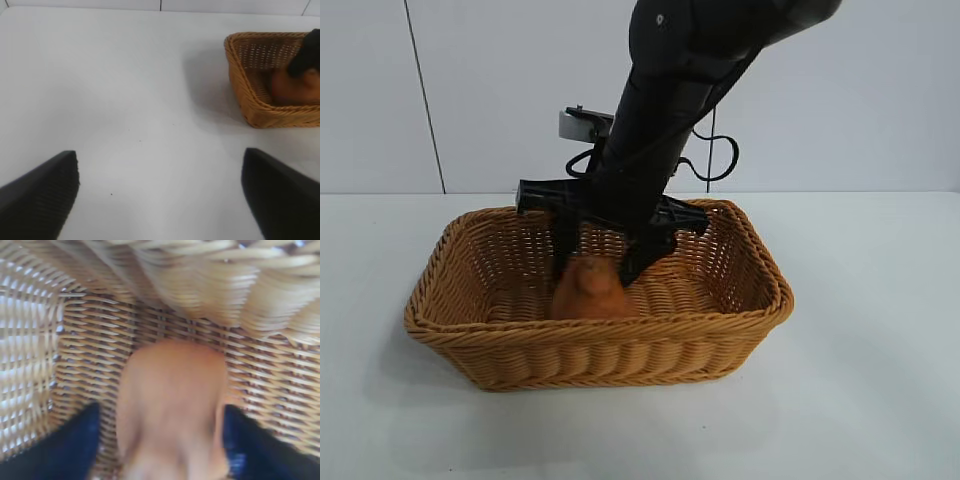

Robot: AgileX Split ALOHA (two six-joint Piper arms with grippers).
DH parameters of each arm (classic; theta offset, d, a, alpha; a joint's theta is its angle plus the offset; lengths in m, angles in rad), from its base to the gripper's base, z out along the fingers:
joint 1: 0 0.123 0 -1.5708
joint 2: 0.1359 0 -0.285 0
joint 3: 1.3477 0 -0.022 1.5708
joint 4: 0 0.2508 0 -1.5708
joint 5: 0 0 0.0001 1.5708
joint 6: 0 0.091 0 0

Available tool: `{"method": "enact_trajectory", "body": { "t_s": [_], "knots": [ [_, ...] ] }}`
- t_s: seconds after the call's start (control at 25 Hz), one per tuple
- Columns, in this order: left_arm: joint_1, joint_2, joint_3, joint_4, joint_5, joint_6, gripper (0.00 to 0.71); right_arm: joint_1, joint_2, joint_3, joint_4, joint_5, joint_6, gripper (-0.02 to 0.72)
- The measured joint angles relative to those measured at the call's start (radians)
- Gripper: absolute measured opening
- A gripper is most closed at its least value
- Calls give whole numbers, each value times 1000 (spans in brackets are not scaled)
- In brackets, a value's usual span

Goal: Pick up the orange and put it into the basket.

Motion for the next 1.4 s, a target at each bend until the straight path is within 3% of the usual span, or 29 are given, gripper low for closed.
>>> {"method": "enact_trajectory", "body": {
  "t_s": [0.16,0.28,0.36,0.68,0.92,1.4],
  "knots": [
    [0,0,0,0,-2,0,630,0,-25,-114,-67,170,0,584],
    [0,0,0,0,-2,0,630,0,-26,-221,-134,350,0,587],
    [0,0,0,0,-2,0,630,0,-27,-273,-167,404,1,587],
    [0,0,0,0,-2,0,630,-60,-30,-317,-195,424,8,587],
    [0,0,0,0,-2,0,630,-218,-30,-317,-244,424,-5,587],
    [0,0,0,0,-2,0,630,-534,-30,-317,-252,426,-63,587]
  ]
}}
